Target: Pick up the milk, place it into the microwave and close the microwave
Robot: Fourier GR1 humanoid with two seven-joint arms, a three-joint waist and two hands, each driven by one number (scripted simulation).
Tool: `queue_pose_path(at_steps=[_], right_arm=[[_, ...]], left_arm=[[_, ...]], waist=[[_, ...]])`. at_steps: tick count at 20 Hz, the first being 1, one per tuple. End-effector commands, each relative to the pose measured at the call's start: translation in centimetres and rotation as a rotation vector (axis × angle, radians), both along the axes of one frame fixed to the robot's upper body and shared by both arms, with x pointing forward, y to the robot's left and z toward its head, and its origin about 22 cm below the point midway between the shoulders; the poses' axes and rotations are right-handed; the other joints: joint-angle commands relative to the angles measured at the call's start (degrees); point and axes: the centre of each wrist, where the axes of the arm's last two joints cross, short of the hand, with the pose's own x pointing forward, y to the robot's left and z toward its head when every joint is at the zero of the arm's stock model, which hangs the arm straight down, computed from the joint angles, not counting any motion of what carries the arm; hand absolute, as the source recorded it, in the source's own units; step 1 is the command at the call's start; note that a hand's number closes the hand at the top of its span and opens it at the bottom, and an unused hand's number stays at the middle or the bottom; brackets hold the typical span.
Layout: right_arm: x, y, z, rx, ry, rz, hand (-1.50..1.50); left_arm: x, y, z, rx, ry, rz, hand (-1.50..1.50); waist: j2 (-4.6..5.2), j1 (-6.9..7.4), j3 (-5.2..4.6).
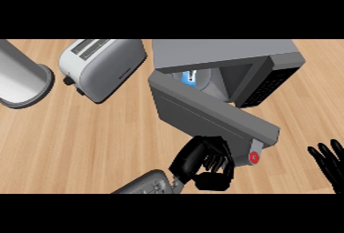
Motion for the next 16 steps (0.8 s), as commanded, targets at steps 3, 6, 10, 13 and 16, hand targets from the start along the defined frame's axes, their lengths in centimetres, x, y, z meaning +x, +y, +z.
queue_pose_path(at_steps=[3,6,10,13,16], right_arm=[[0.3,0.5,2.1,-0.007,-0.001,0.045,-1.5],[0.0,1.1,2.5,-0.003,-0.005,0.043,-1.5],[-0.2,1.3,3.7,-0.01,-0.006,0.048,-1.5],[0.3,1.2,4.3,0.005,-0.005,0.055,-1.5],[0.3,1.2,4.7,-0.015,0.004,0.054,-1.5]], left_arm=[[2.1,-1.5,2.7,-0.085,-0.051,0.091,1.5],[3.9,-1.6,3.4,-0.082,-0.059,0.157,1.5],[6.0,-1.5,4.3,-0.088,-0.089,0.234,1.5],[6.9,-1.5,4.6,-0.098,-0.098,0.241,1.5],[8.2,-1.3,5.0,-0.108,-0.077,0.272,1.5]], waist=[[0.53,-1.84,-0.03],[0.65,-2.91,0.02],[0.92,-4.03,0.0],[1.46,-3.99,0.05],[1.75,-4.42,0.07]])
